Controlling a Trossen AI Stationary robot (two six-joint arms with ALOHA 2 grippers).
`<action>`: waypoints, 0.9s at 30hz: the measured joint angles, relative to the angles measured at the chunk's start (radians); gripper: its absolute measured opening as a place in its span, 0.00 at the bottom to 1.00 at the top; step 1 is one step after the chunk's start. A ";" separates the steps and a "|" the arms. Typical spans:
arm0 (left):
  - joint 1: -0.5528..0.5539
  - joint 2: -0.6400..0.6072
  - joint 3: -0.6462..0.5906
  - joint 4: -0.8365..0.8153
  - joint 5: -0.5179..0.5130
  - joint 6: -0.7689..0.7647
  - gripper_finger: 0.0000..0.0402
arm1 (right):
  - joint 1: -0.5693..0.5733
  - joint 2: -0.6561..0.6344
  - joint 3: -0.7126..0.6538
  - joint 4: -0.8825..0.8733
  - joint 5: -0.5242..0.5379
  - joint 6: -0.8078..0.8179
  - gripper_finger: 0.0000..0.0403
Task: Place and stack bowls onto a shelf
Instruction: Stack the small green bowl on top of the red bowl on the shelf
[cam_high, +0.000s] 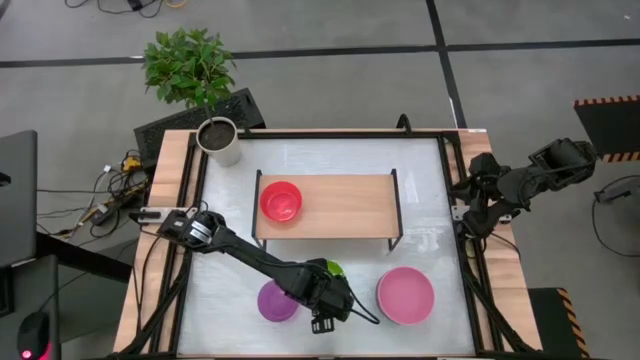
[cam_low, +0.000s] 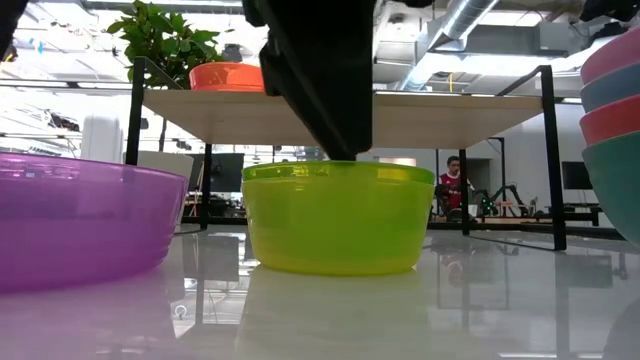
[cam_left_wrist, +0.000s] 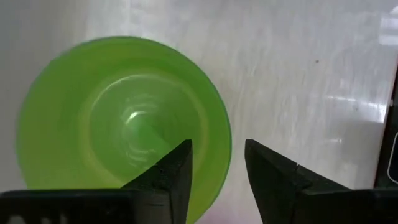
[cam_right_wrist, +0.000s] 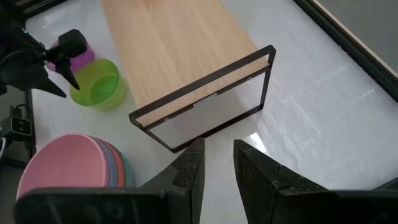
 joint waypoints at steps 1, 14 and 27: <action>0.000 0.000 -0.012 0.013 0.001 -0.012 0.32 | 0.000 0.000 0.000 0.000 0.000 -0.001 0.28; 0.000 0.001 -0.028 0.024 0.006 -0.008 0.23 | 0.000 0.000 0.000 0.000 0.000 -0.004 0.28; 0.001 0.001 -0.042 0.048 0.037 -0.005 0.01 | 0.000 0.000 0.000 0.000 0.000 -0.004 0.28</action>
